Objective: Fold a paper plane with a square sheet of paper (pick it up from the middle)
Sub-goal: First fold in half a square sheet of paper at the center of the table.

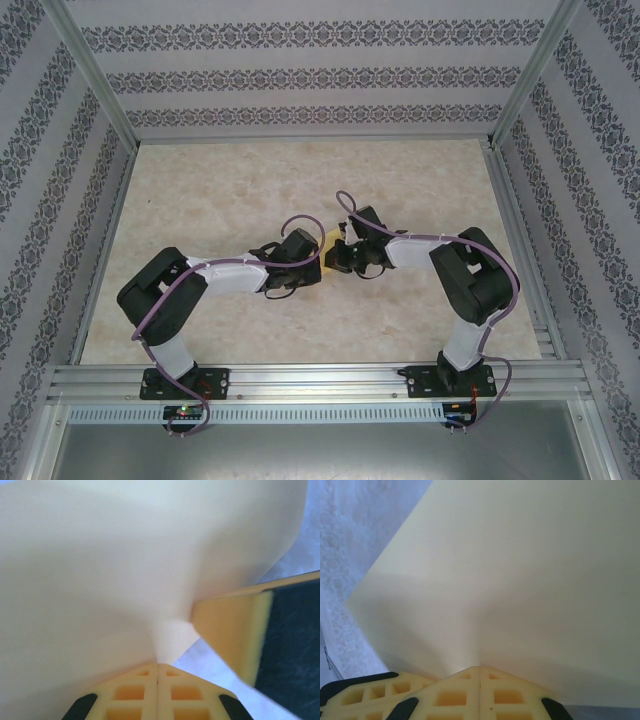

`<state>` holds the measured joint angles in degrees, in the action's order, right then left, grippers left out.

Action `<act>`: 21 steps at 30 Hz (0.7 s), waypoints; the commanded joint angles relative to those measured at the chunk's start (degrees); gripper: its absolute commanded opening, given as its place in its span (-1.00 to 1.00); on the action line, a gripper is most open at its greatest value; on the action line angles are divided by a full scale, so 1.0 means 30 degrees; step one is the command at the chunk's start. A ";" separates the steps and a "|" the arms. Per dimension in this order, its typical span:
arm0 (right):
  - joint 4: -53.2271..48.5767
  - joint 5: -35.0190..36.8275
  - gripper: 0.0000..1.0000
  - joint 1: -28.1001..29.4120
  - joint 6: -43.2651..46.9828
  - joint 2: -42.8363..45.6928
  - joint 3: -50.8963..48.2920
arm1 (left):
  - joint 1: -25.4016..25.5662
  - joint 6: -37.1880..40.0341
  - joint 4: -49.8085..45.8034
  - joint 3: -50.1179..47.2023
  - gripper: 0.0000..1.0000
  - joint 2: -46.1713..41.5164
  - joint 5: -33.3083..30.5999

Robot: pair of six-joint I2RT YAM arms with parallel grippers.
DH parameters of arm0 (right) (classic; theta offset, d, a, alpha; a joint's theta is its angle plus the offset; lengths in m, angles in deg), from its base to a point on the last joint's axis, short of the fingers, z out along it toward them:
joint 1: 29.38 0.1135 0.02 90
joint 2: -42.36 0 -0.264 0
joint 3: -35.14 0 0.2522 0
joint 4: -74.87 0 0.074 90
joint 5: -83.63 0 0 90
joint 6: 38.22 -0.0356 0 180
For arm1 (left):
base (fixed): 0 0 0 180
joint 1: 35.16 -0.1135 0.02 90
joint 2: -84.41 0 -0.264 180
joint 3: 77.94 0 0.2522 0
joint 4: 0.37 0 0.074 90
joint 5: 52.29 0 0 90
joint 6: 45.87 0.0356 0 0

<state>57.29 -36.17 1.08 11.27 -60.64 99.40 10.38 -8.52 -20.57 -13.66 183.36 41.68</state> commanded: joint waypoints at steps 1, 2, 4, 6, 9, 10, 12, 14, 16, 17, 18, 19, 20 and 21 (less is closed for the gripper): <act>-0.0161 0.0559 -0.93 -0.0279 0.0507 0.0424 -0.0112 | 0.0231 -0.0323 -0.0647 -0.0152 -1.00 0.0438 -0.0258; -0.0232 0.0559 -0.93 -0.0309 0.0553 0.0401 -0.0058 | 0.0236 -0.0353 -0.0652 -0.0176 -1.00 0.0457 -0.0267; -0.0227 0.0480 -0.92 -0.0298 0.0609 0.0252 -0.0034 | 0.0231 -0.0403 -0.0611 -0.0237 -1.00 0.0456 -0.0209; -0.0335 0.0329 -0.92 -0.0281 0.0666 0.0023 0.0039 | 0.0252 -0.0467 -0.0719 -0.0244 -0.99 0.0490 -0.0147; -0.0373 0.0013 -0.91 -0.0258 0.0811 -0.0286 0.0056 | 0.0231 -0.0580 -0.0674 -0.0409 -1.00 0.0464 -0.0070; -0.0413 -0.0025 -0.91 -0.0241 0.0844 -0.0366 0.0048 | 0.0231 -0.0636 -0.0642 -0.0449 -1.00 0.0471 -0.0069; -0.0478 -0.0171 -0.90 -0.0221 0.0934 -0.0547 0.0122 | 0.0231 -0.0759 -0.0665 -0.0502 -1.00 0.0454 -0.0089; -0.0589 -0.0186 -0.90 -0.0192 0.1023 -0.0672 0.0179 | 0.0245 -0.0784 -0.0545 -0.0525 -0.99 0.0470 0.0023; -0.0665 -0.0232 -0.90 -0.0166 0.1107 -0.0749 0.0228 | 0.0246 -0.0741 -0.0438 -0.0490 -0.99 0.0416 0.0112; -0.0748 -0.0201 -0.90 -0.0162 0.1139 -0.0791 0.0261 | 0.0234 -0.0734 -0.0293 -0.0489 -0.99 0.0357 0.0199; -0.0808 -0.0168 -0.90 -0.0162 0.1187 -0.0819 0.0276 | 0.0244 -0.0706 -0.0075 -0.0515 -0.99 0.0244 0.0303; -0.0862 -0.0156 -0.90 -0.0181 0.1227 -0.0819 0.0291 | 0.0234 -0.0661 0.0159 -0.0500 -0.99 0.0183 0.0405; -0.0901 -0.0151 -0.90 -0.0162 0.1256 -0.0874 0.0333 | 0.0252 -0.0592 0.0533 -0.0524 -0.98 0.0066 0.0558; -0.0947 -0.0187 -0.90 -0.0146 0.1308 -0.0896 0.0329 | 0.0254 -0.0508 0.0902 -0.0550 -0.98 -0.0022 0.0690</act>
<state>55.91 -36.04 0.36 13.35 -62.10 99.42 10.36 -9.98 -20.74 -14.38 184.28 42.10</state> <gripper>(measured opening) 0.051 0.056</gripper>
